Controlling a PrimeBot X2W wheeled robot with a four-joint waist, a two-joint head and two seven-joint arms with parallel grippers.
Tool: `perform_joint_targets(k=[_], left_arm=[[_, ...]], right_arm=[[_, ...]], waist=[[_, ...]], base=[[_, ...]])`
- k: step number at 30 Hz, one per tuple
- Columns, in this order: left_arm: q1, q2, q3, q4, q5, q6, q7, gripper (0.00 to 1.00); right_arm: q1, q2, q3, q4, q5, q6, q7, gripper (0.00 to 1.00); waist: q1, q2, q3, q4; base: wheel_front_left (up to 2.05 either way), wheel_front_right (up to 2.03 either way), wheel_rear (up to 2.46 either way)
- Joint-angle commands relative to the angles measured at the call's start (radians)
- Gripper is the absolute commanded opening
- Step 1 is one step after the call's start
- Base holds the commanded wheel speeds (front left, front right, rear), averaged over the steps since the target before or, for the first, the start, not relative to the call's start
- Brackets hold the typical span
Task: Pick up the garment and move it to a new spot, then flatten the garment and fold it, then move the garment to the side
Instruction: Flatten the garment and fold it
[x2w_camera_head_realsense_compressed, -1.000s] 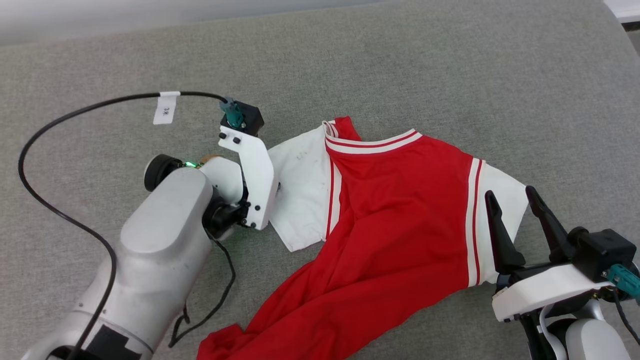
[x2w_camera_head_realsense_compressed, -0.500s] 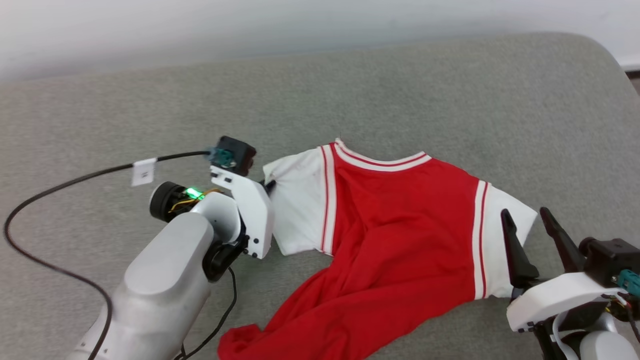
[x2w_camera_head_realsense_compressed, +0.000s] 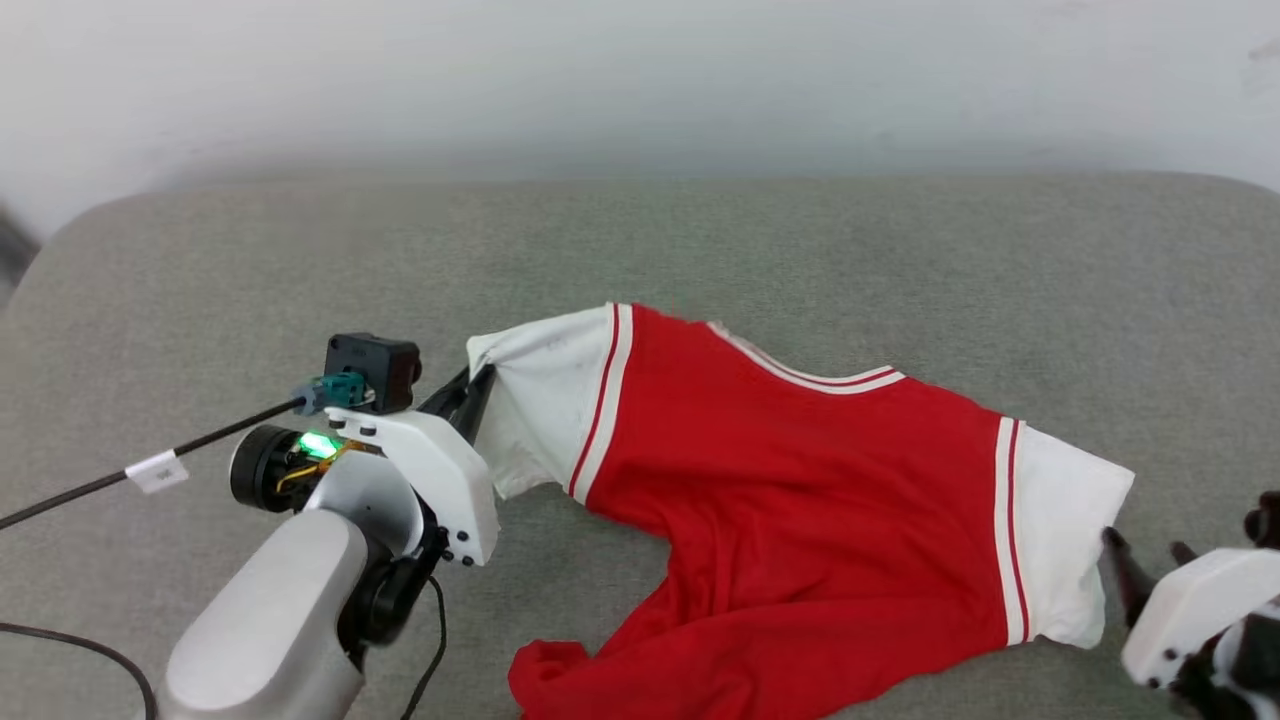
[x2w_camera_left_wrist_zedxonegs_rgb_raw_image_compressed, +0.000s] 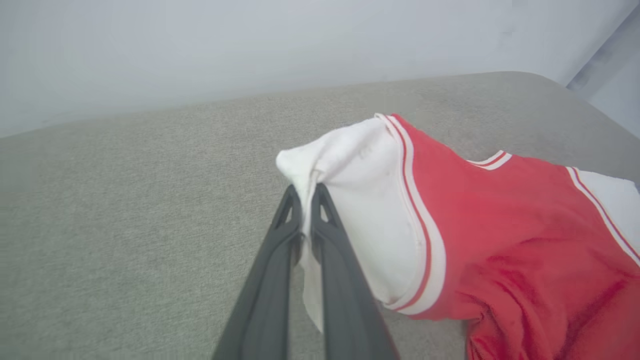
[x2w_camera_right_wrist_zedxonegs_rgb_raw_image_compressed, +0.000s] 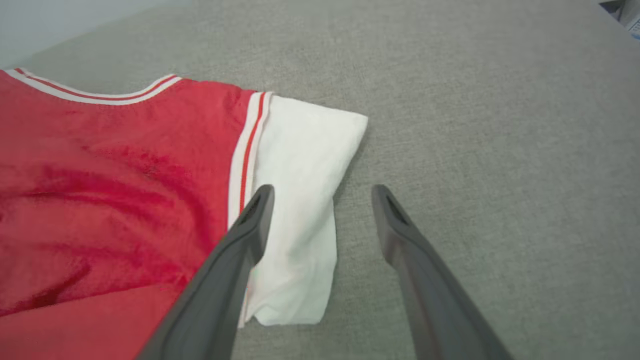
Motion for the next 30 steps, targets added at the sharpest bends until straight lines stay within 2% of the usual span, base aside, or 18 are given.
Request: perform_joint_targets(k=[1,4,11,14,19,21,22,26,30], left_arm=[[0.024,0.011,0.001,-0.047,0.003,0.017,0.008,0.00],[0.040,0.022,0.001,-0.118,0.007,0.036,0.022,0.00],[0.037,0.039,0.012,-0.212,0.011,0.063,0.024,0.00],[0.023,0.042,0.016,-0.226,0.014,0.065,0.020,0.00],[0.012,0.039,0.019,-0.223,0.010,0.059,0.015,0.00],[0.006,0.037,0.021,-0.217,0.006,0.057,0.009,0.00],[0.004,0.036,0.022,-0.213,0.003,0.055,0.009,0.00],[-0.001,0.039,0.027,-0.192,-0.006,0.050,0.004,0.00],[0.002,0.043,0.040,-0.167,-0.018,0.050,-0.005,0.00]], right_arm=[[-0.042,-0.036,-0.021,0.031,0.016,-0.001,0.082,1.00],[-0.093,-0.076,-0.026,0.068,0.024,-0.001,0.188,1.00],[-0.239,-0.132,0.009,0.157,0.030,-0.001,0.311,1.00],[-0.287,-0.148,0.010,0.228,0.025,-0.001,0.354,1.00],[-0.301,-0.133,-0.002,0.348,0.024,-0.001,0.446,1.00],[-0.296,-0.118,-0.006,0.397,0.025,-0.001,0.489,0.38],[-0.298,-0.109,-0.007,0.412,0.035,-0.001,0.502,0.00],[-0.326,-0.106,0.006,0.421,0.053,-0.001,0.512,0.00],[-0.379,-0.144,0.043,0.382,0.064,-0.001,0.456,0.00]], waist=[[0.0001,0.0000,0.008,0.018],[0.0001,0.0000,0.034,0.039],[0.0001,0.0000,0.123,0.061],[0.0001,0.0000,0.154,0.067],[0.0001,0.0000,0.179,0.074],[0.0001,0.0000,0.184,0.076],[0.0001,0.0000,0.185,0.075],[0.0001,0.0000,0.180,0.069],[0.0001,0.0000,0.156,0.057]], base=[[0.00,0.00,0.00],[0.00,0.00,0.00],[0.00,0.00,0.00],[0.00,0.00,0.00],[0.00,0.00,0.00],[0.00,0.00,0.00],[0.00,0.00,0.00],[0.00,0.00,0.00],[0.00,0.00,0.00]])
